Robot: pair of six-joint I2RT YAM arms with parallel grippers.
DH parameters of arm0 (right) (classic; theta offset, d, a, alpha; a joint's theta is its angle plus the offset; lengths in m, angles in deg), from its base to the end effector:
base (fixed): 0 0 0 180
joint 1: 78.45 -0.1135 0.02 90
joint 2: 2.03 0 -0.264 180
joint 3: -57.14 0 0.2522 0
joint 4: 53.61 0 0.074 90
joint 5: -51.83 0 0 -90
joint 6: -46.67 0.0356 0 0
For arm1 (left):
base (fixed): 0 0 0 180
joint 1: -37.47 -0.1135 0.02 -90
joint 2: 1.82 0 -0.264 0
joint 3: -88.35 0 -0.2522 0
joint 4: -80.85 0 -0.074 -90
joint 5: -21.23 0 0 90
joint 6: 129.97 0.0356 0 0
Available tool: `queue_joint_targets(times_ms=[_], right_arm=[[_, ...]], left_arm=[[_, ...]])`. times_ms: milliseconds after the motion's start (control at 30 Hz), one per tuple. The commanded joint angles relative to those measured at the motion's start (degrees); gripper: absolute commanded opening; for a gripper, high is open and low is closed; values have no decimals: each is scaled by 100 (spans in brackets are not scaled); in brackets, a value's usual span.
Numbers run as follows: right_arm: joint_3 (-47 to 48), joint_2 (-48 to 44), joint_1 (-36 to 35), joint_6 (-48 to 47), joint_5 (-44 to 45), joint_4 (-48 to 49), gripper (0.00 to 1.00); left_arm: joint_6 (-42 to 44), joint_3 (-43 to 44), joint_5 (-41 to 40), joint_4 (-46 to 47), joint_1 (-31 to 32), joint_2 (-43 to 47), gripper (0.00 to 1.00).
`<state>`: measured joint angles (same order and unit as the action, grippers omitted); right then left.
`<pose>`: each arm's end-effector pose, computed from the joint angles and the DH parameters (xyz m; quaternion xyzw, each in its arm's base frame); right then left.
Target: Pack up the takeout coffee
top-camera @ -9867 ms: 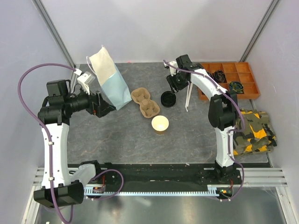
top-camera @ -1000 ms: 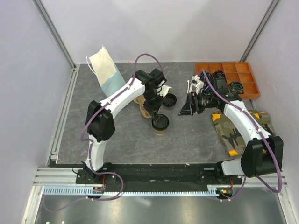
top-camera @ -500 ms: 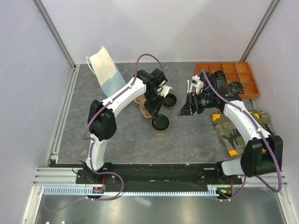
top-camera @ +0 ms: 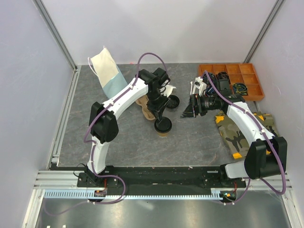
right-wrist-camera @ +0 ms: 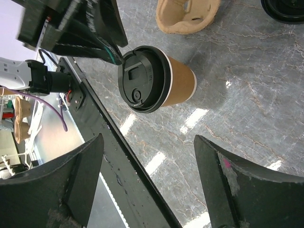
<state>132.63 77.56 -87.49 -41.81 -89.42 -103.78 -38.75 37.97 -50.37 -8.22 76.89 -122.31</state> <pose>0.2722 0.0714 0.2770 -0.1887 0.8476 0.4353 0.2375 0.3187 -0.2765 0.2749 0.3546 0.9173 -0.1788 0.0297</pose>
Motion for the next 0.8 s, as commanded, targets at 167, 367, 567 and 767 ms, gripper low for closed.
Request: queue_joint_targets(times_ms=[167,367,567,767], right_arm=[[523,100,-10,-503,-158,-226,93],[813,-40,-10,-600,-140,-271,98],[507,-154,-98,-249,-395,167,98],[199,-102,-501,382,-544,931,98]], left_arm=[[608,719,419,-203,-329,639,45],[381,161,1184,559,-742,1877,68],[-67,-3130,1562,3651,-866,4478,97],[-710,-4903,2586,4455,-901,5527,100]])
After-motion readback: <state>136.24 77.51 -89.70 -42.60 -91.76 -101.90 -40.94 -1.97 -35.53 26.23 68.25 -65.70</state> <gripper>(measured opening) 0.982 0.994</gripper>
